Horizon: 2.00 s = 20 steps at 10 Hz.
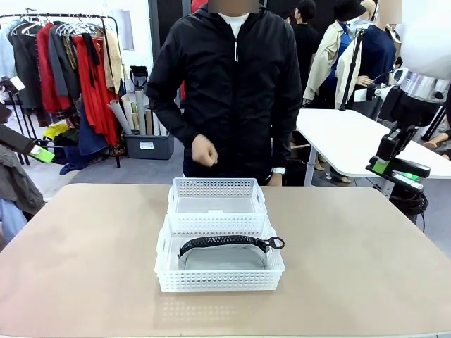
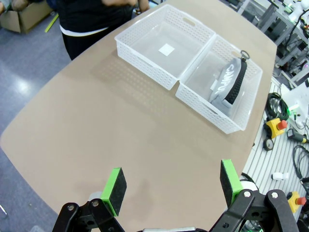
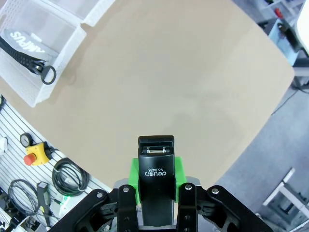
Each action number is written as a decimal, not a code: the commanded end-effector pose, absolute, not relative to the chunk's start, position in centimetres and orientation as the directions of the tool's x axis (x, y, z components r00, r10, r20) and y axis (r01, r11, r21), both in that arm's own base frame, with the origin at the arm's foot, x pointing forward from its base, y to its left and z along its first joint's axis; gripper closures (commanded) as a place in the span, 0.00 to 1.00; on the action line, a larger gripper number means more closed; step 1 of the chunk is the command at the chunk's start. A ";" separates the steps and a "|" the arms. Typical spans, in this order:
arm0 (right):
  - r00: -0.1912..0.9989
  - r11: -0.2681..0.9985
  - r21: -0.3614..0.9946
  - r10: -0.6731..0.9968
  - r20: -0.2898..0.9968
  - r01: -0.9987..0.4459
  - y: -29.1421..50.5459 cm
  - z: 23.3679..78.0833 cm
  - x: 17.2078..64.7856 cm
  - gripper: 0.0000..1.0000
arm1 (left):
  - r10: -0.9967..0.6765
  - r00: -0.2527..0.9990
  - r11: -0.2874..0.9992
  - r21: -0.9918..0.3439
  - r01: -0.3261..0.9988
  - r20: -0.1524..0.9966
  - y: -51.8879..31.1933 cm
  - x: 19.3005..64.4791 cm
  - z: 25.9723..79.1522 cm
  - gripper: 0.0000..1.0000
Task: Distribute items into two baskets.
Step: Place the picked Stapler into the Organizing basket as instructed by the person.
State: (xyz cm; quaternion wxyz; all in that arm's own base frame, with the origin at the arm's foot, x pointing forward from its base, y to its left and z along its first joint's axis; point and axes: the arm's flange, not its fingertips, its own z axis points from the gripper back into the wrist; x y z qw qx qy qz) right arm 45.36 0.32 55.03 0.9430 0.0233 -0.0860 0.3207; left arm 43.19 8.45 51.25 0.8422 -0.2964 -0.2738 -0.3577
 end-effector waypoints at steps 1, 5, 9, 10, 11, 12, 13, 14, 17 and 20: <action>0.780 0.797 -0.024 0.597 0.188 -0.604 0.2 55.3 45.5 1.00 | -0.441 0.592 0.568 -0.301 0.766 0.675 8.4 43.1 51.3 0.00; 0.780 0.797 -0.024 0.597 0.188 -0.604 0.2 55.3 45.5 1.00 | -0.441 0.592 0.568 -0.301 0.766 0.675 8.4 43.1 51.3 0.00; 0.780 0.797 -0.024 0.597 0.188 -0.604 0.2 55.3 45.5 1.00 | -0.441 0.592 0.568 -0.301 0.766 0.675 8.4 43.1 51.3 0.00; 0.780 0.797 -0.024 0.597 0.188 -0.604 0.2 55.3 45.5 1.00 | -0.441 0.592 0.568 -0.301 0.766 0.675 8.4 43.1 51.3 0.00; 0.780 0.797 -0.024 0.597 0.188 -0.604 0.2 55.3 45.5 1.00 | -0.441 0.592 0.568 -0.301 0.766 0.675 8.4 43.1 51.3 0.00; 0.780 0.797 -0.024 0.597 0.188 -0.604 0.2 55.3 45.5 1.00 | -0.441 0.592 0.568 -0.301 0.766 0.675 8.4 43.1 51.3 0.00; 0.780 0.797 -0.024 0.597 0.188 -0.604 0.2 55.3 45.5 1.00 | -0.441 0.592 0.568 -0.301 0.766 0.675 8.4 43.1 51.3 0.00; 0.780 0.797 -0.024 0.597 0.188 -0.604 0.2 55.3 45.5 1.00 | -0.441 0.592 0.568 -0.301 0.766 0.675 8.4 43.1 51.3 0.00; 0.780 0.793 -0.011 0.601 0.177 -0.609 0.3 55.0 45.4 1.00 | -0.441 0.592 0.568 -0.301 0.766 0.675 8.4 43.1 51.3 0.00; 0.724 0.745 -0.070 0.663 0.189 -0.664 4.7 57.0 49.1 1.00 | -0.441 0.592 0.568 -0.301 0.766 0.675 8.4 43.1 51.3 0.00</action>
